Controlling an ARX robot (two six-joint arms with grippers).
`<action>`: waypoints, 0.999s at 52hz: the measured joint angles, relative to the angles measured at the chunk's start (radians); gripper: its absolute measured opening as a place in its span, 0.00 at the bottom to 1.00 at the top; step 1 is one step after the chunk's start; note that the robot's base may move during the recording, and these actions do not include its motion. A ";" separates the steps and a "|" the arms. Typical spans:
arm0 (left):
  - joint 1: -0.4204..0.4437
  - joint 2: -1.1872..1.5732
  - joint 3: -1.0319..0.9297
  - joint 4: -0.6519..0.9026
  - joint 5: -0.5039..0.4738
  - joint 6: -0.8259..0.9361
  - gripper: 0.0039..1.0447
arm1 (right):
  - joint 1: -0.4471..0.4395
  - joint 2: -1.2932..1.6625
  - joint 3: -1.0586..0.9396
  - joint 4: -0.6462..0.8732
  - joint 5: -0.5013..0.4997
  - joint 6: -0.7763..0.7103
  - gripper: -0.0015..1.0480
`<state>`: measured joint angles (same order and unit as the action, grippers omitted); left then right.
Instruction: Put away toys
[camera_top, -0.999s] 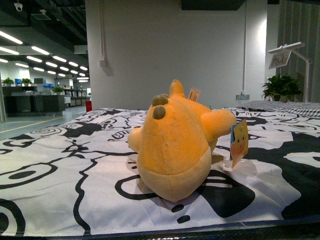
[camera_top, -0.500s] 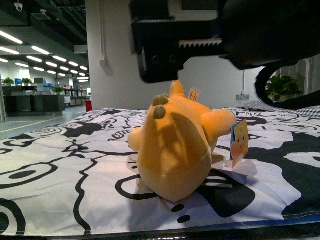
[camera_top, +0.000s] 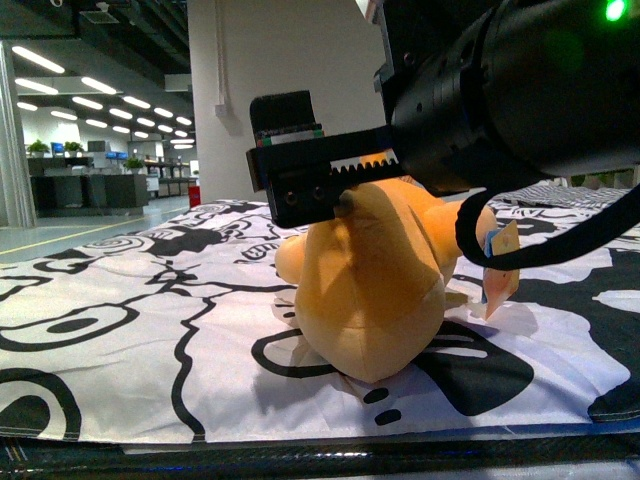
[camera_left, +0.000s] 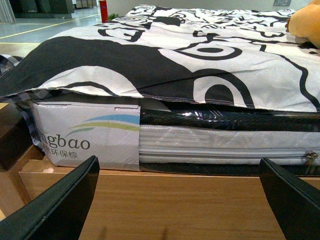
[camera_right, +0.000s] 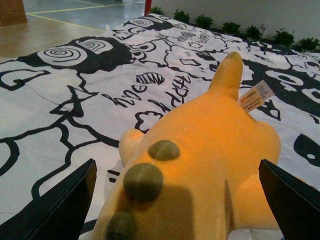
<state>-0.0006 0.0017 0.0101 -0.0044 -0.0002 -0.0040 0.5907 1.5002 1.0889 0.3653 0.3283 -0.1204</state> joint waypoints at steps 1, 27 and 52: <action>0.000 0.000 0.000 0.000 0.000 0.000 0.94 | -0.001 0.009 0.000 0.002 0.000 0.000 0.94; 0.000 0.000 0.000 0.000 0.000 0.000 0.94 | -0.031 0.114 0.042 0.015 0.002 0.028 0.94; 0.000 0.000 0.000 0.000 0.000 0.000 0.94 | -0.058 0.198 0.093 -0.058 -0.004 0.103 0.94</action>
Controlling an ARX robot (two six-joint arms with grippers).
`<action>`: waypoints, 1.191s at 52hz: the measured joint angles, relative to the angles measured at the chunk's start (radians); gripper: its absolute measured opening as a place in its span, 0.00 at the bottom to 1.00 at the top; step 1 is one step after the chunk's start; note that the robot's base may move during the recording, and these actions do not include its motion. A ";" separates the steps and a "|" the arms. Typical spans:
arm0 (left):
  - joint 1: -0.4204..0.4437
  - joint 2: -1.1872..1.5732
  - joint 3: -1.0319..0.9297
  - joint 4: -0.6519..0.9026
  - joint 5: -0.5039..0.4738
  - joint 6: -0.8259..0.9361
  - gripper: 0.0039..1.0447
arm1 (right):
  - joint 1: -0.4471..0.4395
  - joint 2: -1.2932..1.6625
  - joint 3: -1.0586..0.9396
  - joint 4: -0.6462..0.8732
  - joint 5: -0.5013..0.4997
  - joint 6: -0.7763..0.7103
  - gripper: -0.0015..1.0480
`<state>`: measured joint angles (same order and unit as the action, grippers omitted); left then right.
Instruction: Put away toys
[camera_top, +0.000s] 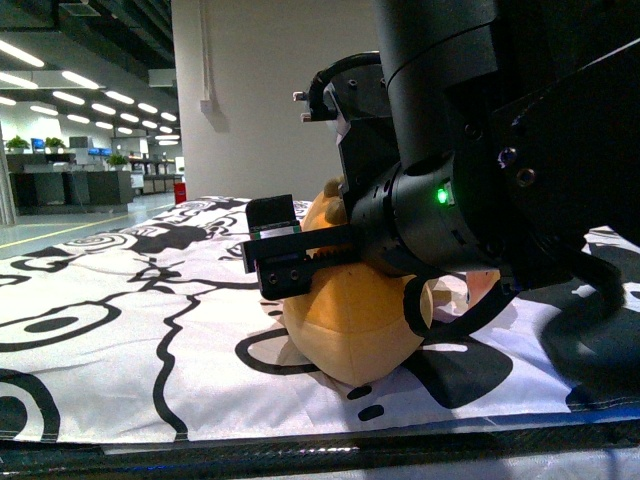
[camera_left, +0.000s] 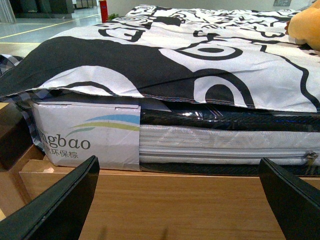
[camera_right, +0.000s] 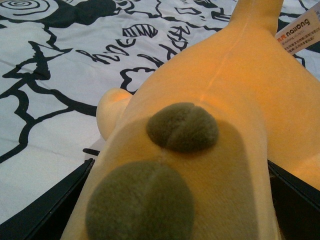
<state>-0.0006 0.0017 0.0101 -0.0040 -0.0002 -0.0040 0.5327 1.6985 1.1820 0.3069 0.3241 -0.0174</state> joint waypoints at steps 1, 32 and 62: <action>0.000 0.000 0.000 0.000 0.000 0.000 0.94 | 0.000 0.002 0.000 -0.002 -0.002 0.004 0.94; 0.000 0.000 0.000 0.000 0.000 0.000 0.94 | -0.032 -0.008 -0.013 -0.013 -0.041 0.051 0.29; 0.000 0.000 0.000 0.000 0.000 0.000 0.94 | -0.211 -0.158 0.142 -0.126 -0.199 0.067 0.11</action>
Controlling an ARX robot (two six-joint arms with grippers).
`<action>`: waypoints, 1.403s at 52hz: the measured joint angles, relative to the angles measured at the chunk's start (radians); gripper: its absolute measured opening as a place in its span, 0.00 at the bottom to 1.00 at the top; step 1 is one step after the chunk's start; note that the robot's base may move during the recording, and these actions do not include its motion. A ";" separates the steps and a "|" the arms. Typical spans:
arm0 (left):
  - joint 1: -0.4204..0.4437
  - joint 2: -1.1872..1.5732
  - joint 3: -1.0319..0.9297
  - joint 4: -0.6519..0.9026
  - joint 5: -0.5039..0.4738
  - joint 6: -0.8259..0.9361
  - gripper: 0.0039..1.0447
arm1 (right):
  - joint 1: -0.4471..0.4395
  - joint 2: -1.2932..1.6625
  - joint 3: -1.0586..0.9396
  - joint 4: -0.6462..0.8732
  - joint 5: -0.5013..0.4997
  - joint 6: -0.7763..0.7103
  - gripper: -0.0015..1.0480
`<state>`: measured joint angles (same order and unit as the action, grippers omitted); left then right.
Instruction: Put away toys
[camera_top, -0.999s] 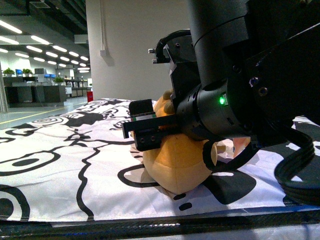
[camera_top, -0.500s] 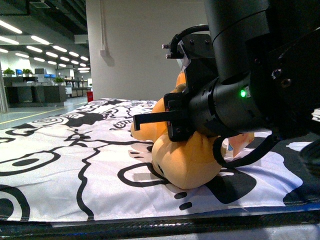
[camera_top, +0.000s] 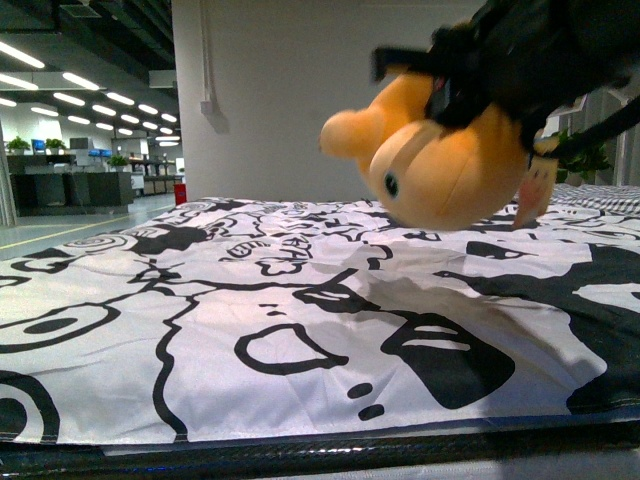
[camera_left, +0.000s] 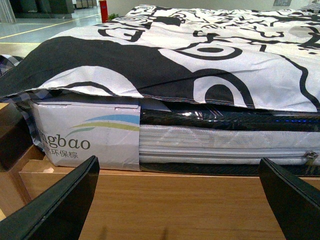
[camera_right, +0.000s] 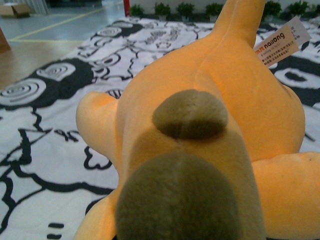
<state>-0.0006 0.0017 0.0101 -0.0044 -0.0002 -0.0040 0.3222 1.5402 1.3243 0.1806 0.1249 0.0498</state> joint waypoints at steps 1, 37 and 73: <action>0.000 0.000 0.000 0.000 0.000 0.000 0.94 | -0.005 -0.005 0.003 -0.002 -0.007 0.000 0.11; 0.000 0.000 0.000 0.000 0.000 0.000 0.94 | -0.339 -0.634 -0.352 -0.051 -0.513 0.031 0.10; 0.000 0.000 0.000 0.000 0.000 0.000 0.94 | -0.428 -1.278 -0.996 -0.097 -0.498 0.118 0.10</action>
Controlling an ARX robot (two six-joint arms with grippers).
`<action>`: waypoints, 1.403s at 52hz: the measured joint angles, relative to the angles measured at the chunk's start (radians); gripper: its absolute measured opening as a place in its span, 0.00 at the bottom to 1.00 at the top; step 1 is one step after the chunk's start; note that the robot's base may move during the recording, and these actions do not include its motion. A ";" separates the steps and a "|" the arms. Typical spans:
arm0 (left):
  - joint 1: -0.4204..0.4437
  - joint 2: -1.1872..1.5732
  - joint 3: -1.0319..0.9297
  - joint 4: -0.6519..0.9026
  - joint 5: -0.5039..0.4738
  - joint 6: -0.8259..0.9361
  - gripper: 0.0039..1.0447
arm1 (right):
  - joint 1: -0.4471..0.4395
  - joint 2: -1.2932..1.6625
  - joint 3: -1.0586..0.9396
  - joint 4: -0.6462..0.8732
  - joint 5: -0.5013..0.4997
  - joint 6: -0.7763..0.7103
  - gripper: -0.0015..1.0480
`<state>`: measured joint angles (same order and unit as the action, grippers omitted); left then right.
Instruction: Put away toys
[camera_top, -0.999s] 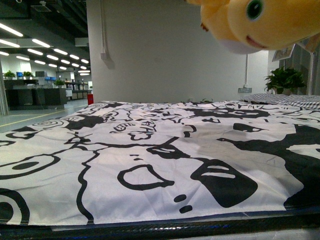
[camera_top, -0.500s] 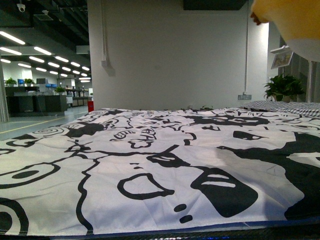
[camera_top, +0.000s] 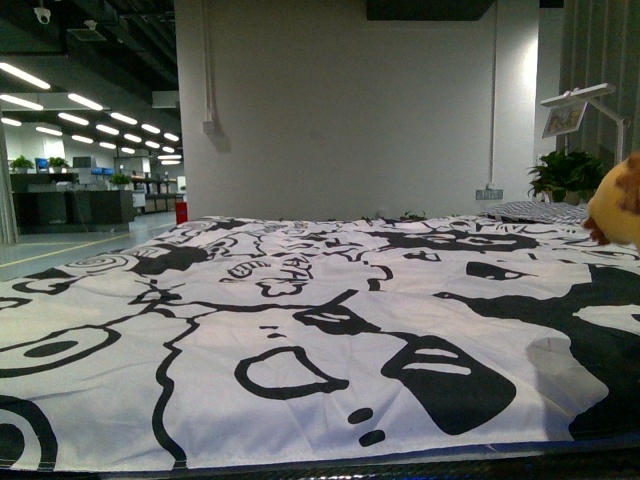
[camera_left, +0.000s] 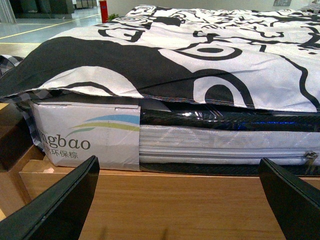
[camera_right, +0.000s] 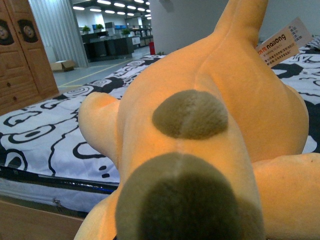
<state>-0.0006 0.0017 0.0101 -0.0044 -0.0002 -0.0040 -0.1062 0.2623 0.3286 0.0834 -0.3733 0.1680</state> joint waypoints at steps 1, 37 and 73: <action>0.000 0.000 0.000 0.000 0.000 0.000 0.94 | 0.020 -0.010 -0.017 0.007 0.024 -0.006 0.10; 0.000 0.000 0.000 0.000 0.000 0.000 0.94 | 0.032 -0.133 -0.215 0.061 0.114 0.020 0.10; 0.000 0.000 0.000 0.000 0.000 0.000 0.94 | 0.029 -0.134 -0.216 0.063 0.115 0.021 0.10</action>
<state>-0.0006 0.0017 0.0101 -0.0044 -0.0002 -0.0040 -0.0769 0.1284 0.1127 0.1463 -0.2584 0.1894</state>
